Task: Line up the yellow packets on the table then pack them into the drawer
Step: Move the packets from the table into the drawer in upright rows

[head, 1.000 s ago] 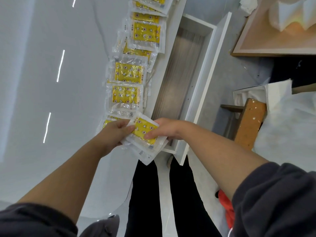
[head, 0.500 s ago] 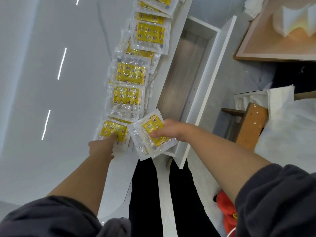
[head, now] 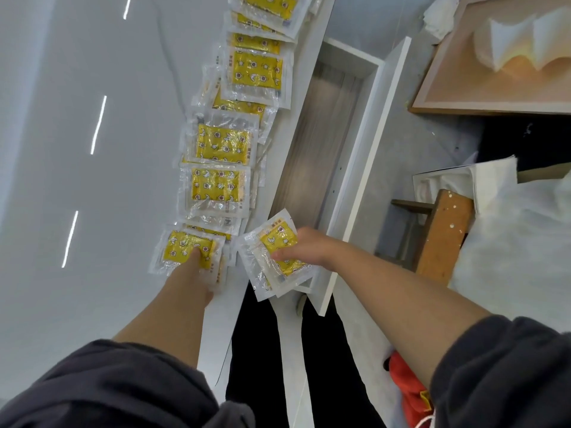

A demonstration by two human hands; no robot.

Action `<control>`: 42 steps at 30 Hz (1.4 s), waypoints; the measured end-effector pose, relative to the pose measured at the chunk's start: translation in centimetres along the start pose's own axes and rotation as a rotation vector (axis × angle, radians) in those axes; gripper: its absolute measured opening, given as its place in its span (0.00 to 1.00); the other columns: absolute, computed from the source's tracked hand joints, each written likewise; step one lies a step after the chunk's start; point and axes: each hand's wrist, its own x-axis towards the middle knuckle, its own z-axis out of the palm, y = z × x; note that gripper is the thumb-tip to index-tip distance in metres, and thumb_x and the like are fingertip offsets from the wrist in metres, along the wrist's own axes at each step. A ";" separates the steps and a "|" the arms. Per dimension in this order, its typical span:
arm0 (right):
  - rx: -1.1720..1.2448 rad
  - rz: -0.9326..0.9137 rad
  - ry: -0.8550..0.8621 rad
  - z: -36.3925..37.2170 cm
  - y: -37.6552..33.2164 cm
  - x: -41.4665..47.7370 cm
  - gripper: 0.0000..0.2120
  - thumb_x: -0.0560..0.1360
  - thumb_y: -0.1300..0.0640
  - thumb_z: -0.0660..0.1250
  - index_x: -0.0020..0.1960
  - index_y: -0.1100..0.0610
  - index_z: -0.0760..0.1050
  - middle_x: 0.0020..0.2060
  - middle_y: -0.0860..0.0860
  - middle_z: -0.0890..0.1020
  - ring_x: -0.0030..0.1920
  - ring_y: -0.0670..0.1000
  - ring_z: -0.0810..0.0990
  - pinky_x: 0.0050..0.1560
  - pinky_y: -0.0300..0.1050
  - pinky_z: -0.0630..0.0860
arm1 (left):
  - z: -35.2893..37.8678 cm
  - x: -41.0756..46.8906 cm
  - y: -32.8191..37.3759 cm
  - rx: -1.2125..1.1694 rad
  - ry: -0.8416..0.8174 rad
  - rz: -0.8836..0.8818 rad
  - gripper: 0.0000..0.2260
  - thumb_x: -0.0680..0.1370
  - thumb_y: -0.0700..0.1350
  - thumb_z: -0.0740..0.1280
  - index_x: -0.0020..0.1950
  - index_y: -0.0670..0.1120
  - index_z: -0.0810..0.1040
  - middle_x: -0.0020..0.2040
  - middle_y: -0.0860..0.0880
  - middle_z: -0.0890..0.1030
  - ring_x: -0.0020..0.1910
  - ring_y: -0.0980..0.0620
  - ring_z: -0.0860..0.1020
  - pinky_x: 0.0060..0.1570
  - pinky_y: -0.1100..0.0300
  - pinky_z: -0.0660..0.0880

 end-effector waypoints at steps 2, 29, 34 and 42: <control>-0.015 -0.002 0.002 0.1 0.2 0.1 0.16 0.73 0.55 0.73 0.60 0.56 0.79 0.55 0.52 0.83 0.55 0.52 0.81 0.62 0.49 0.75 | 0.4 0.6 -0.4 0.047 -0.067 -0.012 0.23 0.80 0.59 0.61 0.69 0.47 0.68 0.66 0.44 0.72 0.66 0.43 0.70 0.67 0.47 0.67; -0.206 0.037 0.302 -5.3 2.2 -2.4 0.13 0.72 0.56 0.73 0.55 0.60 0.80 0.52 0.56 0.82 0.52 0.54 0.81 0.52 0.45 0.77 | -0.3 -2.0 -7.3 0.326 -0.280 0.356 0.19 0.65 0.46 0.80 0.52 0.41 0.81 0.49 0.41 0.84 0.50 0.41 0.82 0.58 0.42 0.76; -0.426 0.012 0.423 -10.3 3.0 0.2 0.12 0.71 0.56 0.71 0.52 0.61 0.79 0.50 0.56 0.82 0.52 0.55 0.80 0.44 0.42 0.73 | 7.8 -1.4 -11.6 0.292 -0.247 0.293 0.10 0.72 0.42 0.75 0.51 0.41 0.79 0.49 0.43 0.83 0.50 0.41 0.81 0.58 0.45 0.76; -0.723 -0.283 0.386 -12.8 2.6 6.3 0.06 0.73 0.57 0.69 0.46 0.58 0.75 0.46 0.56 0.81 0.47 0.56 0.80 0.44 0.47 0.76 | 16.5 2.8 -14.3 0.320 0.206 0.304 0.18 0.80 0.46 0.66 0.63 0.35 0.73 0.61 0.38 0.77 0.60 0.37 0.75 0.49 0.55 0.70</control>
